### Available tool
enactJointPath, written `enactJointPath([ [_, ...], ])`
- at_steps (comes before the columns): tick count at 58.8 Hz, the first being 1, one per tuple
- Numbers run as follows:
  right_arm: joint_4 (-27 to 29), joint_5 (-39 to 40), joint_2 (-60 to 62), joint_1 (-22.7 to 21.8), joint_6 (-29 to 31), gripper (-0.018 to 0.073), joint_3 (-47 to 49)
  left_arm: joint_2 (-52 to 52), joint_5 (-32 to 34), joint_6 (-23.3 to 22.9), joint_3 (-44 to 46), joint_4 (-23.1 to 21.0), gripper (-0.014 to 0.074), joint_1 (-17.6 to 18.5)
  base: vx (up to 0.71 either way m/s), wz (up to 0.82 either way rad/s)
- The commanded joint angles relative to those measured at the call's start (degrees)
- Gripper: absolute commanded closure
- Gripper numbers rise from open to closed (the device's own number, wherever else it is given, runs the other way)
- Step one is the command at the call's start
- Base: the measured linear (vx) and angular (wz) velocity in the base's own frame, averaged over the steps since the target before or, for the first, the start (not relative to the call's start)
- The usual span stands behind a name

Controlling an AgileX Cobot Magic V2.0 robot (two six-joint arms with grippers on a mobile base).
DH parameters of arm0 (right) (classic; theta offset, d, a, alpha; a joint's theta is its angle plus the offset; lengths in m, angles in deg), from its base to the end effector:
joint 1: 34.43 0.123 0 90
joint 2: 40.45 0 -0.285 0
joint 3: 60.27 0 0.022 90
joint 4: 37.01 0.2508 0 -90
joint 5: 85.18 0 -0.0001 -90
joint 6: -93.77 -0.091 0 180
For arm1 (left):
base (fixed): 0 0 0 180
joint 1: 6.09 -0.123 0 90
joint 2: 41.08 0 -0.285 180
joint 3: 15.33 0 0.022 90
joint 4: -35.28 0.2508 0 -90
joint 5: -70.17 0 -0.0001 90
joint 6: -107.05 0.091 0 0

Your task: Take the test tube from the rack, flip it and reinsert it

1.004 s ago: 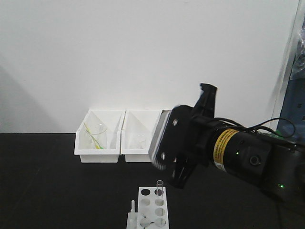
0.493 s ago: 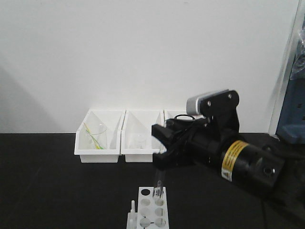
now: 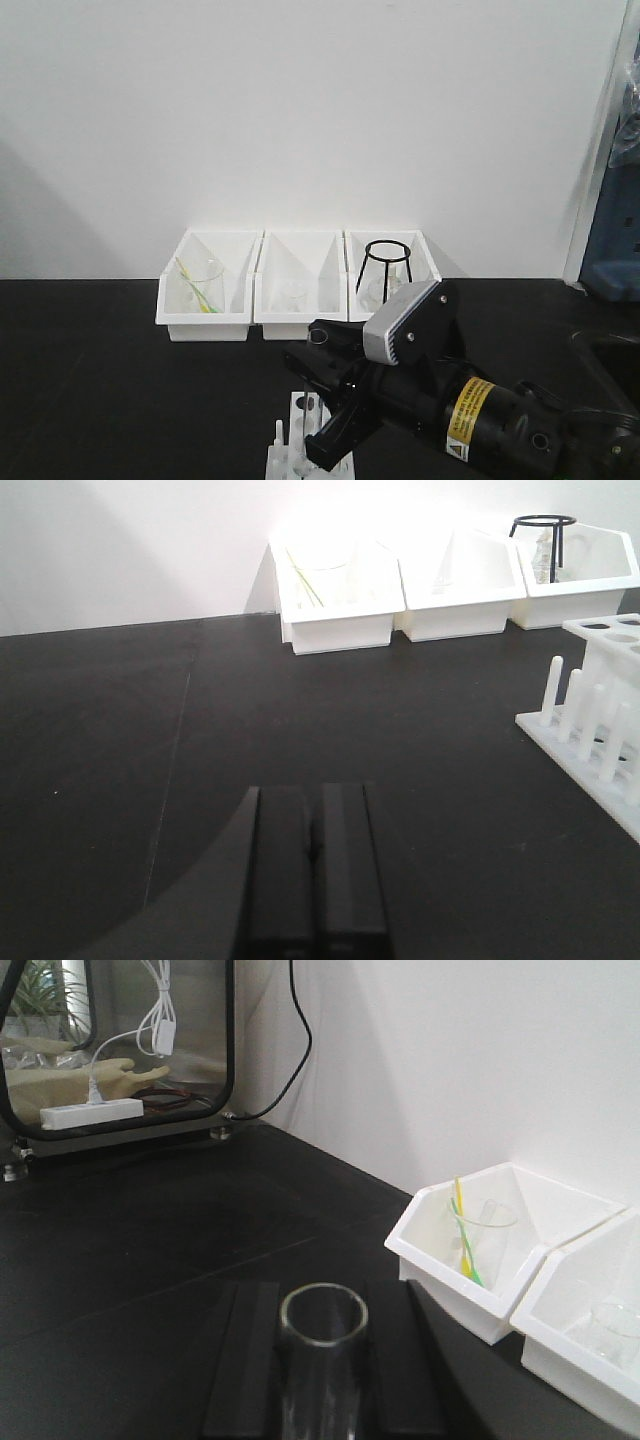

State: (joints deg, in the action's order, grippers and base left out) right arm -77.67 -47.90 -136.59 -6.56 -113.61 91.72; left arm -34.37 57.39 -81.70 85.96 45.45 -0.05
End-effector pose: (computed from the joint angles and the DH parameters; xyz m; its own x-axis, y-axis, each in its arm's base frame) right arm 0.2783 0.1877 0.2777 0.0309 -0.1098 -0.9935 -0.7795 0.6195 -0.0927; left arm 0.0553 -0.0023 0.1855 -0.1371 0.0351 -0.9899 0.0695 0.9973 0.0257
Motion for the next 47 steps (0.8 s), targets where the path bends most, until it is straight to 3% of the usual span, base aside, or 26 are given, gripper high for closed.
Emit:
enactJointPath([
  [1, 2.3, 5.3, 1.1, -0.5, 1.6, 0.0562, 1.7, -0.5, 4.5, -0.5, 0.2, -0.3, 0.0602, 0.0, 0.00, 0.00],
  [11, 4.6, 6.2, -0.3, -0.5, 2.7, 0.0562, 1.7, -0.5, 4.5, -0.5, 0.2, -0.3, 0.0602, 0.0, 0.00, 0.00],
  [47, 4.5, 6.2, -10.4, -0.5, 2.7, 0.0562, 1.7, -0.5, 4.5, -0.5, 0.2, -0.3, 0.0602, 0.0, 0.00, 0.00],
])
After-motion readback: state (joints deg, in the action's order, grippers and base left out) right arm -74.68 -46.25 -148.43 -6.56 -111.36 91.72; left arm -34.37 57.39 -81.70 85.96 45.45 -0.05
